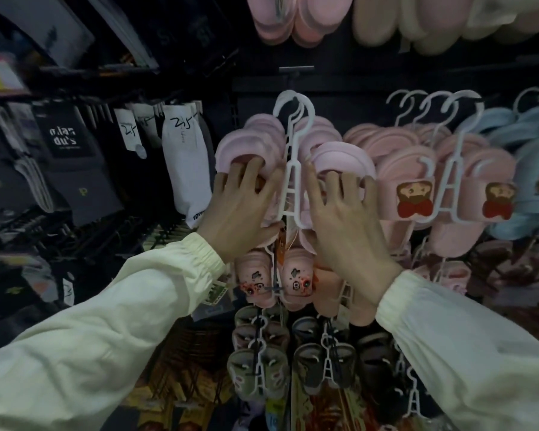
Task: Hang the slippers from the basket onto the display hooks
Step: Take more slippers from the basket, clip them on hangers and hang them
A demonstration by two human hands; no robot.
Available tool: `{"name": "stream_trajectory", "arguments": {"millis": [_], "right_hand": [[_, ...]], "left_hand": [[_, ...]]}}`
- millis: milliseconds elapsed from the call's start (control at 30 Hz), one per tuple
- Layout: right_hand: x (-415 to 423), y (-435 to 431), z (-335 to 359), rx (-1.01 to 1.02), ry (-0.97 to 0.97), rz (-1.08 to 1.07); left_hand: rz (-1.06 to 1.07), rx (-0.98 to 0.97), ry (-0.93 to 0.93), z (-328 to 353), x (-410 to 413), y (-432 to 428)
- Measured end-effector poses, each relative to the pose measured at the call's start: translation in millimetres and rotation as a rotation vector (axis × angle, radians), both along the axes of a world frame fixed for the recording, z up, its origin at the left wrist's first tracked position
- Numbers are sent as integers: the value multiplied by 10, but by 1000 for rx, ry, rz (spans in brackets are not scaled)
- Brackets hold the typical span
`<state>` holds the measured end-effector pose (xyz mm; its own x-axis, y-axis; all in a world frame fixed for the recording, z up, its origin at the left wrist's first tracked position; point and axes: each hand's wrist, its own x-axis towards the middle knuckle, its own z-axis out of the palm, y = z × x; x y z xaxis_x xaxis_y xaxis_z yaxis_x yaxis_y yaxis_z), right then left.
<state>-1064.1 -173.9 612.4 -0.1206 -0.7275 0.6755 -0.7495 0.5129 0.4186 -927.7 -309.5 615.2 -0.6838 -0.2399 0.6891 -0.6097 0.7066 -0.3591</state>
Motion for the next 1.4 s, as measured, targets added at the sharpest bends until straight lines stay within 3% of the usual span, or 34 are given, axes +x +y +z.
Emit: {"name": "stream_trajectory", "arguments": {"millis": [600, 1067, 1400], "right_hand": [[-404, -617, 10, 101, -67, 16], [-497, -619, -177, 40, -227, 163], [-506, -476, -302, -59, -303, 271]], "left_hand": [[45, -15, 34, -127, -483, -522], [36, -9, 86, -298, -472, -490], [147, -47, 89, -451, -474, -397]]}}
